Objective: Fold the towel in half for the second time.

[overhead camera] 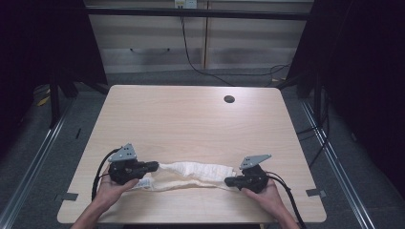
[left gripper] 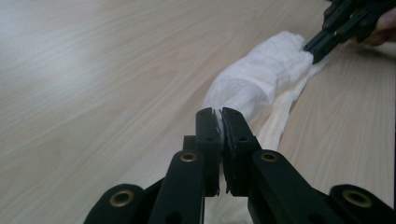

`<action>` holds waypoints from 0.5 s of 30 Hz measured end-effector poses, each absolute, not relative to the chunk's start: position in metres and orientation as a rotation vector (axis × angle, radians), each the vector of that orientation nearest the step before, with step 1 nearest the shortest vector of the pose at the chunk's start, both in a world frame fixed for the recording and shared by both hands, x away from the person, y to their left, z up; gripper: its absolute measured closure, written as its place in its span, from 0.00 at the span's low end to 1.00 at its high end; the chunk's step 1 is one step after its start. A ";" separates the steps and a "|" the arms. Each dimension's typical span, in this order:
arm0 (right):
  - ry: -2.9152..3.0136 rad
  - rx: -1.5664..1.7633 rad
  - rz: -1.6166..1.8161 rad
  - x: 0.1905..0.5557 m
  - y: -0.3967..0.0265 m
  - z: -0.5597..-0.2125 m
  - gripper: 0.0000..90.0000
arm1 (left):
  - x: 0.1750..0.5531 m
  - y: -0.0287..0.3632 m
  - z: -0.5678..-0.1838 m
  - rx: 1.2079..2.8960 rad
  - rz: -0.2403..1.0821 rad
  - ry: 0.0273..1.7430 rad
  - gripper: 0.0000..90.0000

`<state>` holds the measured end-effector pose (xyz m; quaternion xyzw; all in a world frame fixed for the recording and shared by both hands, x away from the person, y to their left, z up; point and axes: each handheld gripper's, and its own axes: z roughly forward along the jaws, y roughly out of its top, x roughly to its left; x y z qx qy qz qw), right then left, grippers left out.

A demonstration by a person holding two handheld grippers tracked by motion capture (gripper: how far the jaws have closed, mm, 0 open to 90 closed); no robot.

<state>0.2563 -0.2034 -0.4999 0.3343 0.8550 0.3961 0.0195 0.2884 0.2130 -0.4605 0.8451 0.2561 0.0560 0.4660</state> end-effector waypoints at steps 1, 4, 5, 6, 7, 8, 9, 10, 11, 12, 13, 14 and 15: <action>2.652 1.037 1.226 0.256 -0.203 -0.500 0.98 | 0.285 0.215 -0.464 2.083 0.115 0.626 0.96; 2.656 1.045 1.222 0.256 -0.203 -0.499 0.98 | 0.280 0.215 -0.468 2.105 0.094 0.616 0.96; 2.656 1.045 1.222 0.256 -0.203 -0.499 0.98 | 0.278 0.215 -0.470 2.115 0.087 0.618 0.96; 2.646 1.033 1.214 0.256 -0.204 -0.499 0.98 | 0.275 0.215 -0.474 2.123 0.075 0.615 0.96; 2.641 1.035 1.199 0.257 -0.206 -0.499 0.98 | 0.271 0.213 -0.481 2.153 0.056 0.603 0.96; 2.641 1.035 1.199 0.257 -0.206 -0.499 0.98 | 0.271 0.213 -0.481 2.153 0.056 0.603 0.96; 2.627 1.058 1.178 0.257 -0.209 -0.497 0.98 | 0.269 0.212 -0.484 2.160 0.048 0.602 0.96; 2.627 1.058 1.178 0.257 -0.209 -0.497 0.98 | 0.268 0.211 -0.487 2.178 0.039 0.590 0.96; 2.622 1.064 1.168 0.256 -0.211 -0.497 0.98 | 0.267 0.209 -0.490 2.192 0.039 0.588 0.96; 2.618 1.073 1.167 0.256 -0.213 -0.497 0.98 | 0.267 0.209 -0.491 2.200 0.040 0.583 0.96; 2.610 1.079 1.167 0.255 -0.216 -0.497 0.98 | 0.269 0.209 -0.491 2.190 0.027 0.591 0.96; 2.610 1.079 1.167 0.255 -0.216 -0.497 0.98 | 0.269 0.209 -0.491 2.190 0.027 0.591 0.96; 2.601 1.088 1.157 0.255 -0.218 -0.497 0.98 | 0.269 0.207 -0.493 2.192 0.024 0.592 0.96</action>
